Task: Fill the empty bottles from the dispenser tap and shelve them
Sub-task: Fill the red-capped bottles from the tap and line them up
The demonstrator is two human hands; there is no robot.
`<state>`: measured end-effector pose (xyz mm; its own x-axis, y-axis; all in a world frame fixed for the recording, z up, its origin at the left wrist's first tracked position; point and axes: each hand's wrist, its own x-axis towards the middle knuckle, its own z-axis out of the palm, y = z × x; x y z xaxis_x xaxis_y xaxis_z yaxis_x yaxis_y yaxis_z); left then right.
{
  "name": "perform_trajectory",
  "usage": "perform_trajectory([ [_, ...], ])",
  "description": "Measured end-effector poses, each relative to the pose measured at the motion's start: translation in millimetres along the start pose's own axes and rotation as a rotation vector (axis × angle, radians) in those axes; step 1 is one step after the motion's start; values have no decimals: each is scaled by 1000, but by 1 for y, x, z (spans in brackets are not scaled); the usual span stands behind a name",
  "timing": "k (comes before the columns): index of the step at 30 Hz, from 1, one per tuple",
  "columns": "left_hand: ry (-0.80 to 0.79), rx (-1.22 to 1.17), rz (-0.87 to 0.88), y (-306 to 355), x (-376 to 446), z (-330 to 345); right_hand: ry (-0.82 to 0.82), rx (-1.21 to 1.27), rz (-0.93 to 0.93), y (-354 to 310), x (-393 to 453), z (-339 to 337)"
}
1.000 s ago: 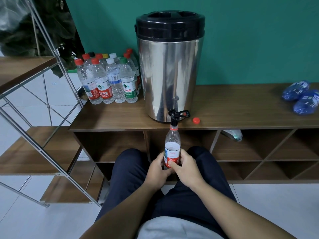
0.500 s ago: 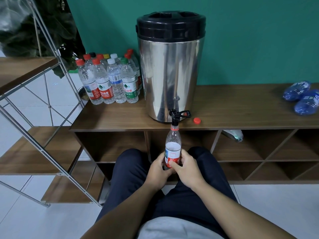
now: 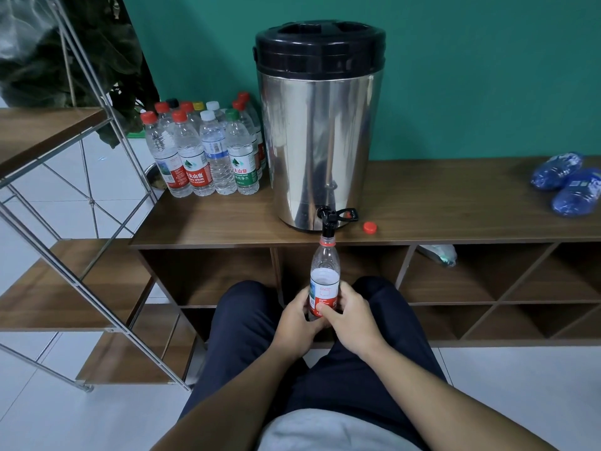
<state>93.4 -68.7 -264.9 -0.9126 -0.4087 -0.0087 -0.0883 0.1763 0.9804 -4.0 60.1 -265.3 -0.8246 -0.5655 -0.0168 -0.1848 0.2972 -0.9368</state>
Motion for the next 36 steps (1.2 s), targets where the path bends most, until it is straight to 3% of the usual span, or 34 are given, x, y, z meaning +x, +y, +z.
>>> perform_trajectory([
  [36,5,-15,-12,-1,1,0,-1,25,-1,-5,-1,-1],
])
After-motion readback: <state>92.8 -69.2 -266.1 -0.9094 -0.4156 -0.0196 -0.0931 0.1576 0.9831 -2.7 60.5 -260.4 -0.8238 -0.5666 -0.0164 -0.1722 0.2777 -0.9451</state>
